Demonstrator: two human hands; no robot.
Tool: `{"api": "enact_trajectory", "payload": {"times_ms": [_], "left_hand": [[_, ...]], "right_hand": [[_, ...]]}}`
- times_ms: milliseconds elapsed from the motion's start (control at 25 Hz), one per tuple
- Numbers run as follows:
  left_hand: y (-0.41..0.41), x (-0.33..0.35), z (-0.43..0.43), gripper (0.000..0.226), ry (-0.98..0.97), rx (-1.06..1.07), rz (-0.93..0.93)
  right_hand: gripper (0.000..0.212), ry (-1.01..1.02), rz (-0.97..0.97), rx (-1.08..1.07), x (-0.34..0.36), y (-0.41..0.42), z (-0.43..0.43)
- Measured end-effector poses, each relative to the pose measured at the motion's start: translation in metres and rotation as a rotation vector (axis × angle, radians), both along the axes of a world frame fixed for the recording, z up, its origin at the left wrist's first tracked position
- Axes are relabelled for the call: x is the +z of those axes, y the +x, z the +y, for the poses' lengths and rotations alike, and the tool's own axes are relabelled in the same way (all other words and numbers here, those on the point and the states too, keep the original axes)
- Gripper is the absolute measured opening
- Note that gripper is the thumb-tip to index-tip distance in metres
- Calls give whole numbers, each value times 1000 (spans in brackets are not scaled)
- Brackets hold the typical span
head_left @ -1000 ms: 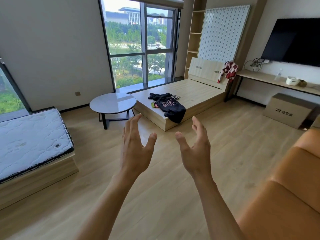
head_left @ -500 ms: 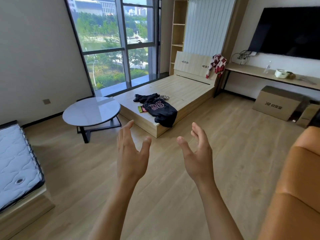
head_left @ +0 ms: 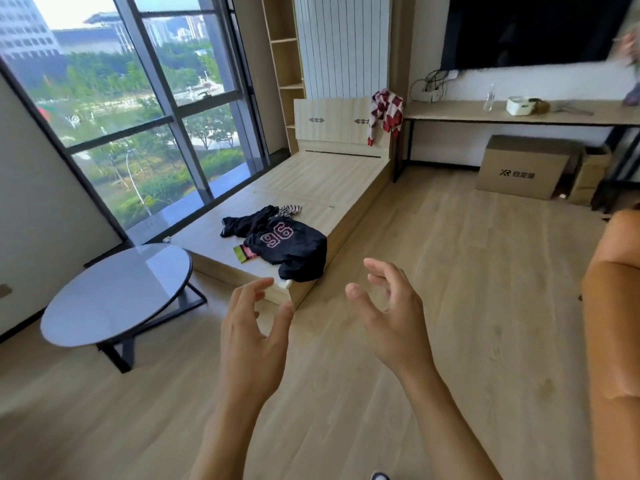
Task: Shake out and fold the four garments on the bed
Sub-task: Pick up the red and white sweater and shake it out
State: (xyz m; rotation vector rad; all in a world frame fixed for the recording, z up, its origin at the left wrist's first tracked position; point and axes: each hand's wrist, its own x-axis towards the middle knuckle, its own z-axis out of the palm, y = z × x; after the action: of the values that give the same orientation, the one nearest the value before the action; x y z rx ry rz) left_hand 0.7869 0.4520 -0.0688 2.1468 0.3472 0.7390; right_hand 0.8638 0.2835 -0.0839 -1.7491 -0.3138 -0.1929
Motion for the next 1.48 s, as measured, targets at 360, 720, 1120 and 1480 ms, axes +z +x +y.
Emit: {"api": "enact_trajectory", "payload": {"times_ms": [360, 720, 1120, 1480], "left_hand": [[247, 16, 41, 24, -94, -50, -15], [537, -29, 91, 21, -234, -213, 30], [856, -8, 125, 15, -386, -444, 93], [1154, -16, 111, 17, -369, -433, 82]], "right_hand": [[39, -20, -6, 54, 30, 243, 45], [31, -100, 69, 25, -5, 498, 100], [28, 81, 136, -135, 8, 795, 147], [30, 67, 144, -105, -2, 1105, 129]]}}
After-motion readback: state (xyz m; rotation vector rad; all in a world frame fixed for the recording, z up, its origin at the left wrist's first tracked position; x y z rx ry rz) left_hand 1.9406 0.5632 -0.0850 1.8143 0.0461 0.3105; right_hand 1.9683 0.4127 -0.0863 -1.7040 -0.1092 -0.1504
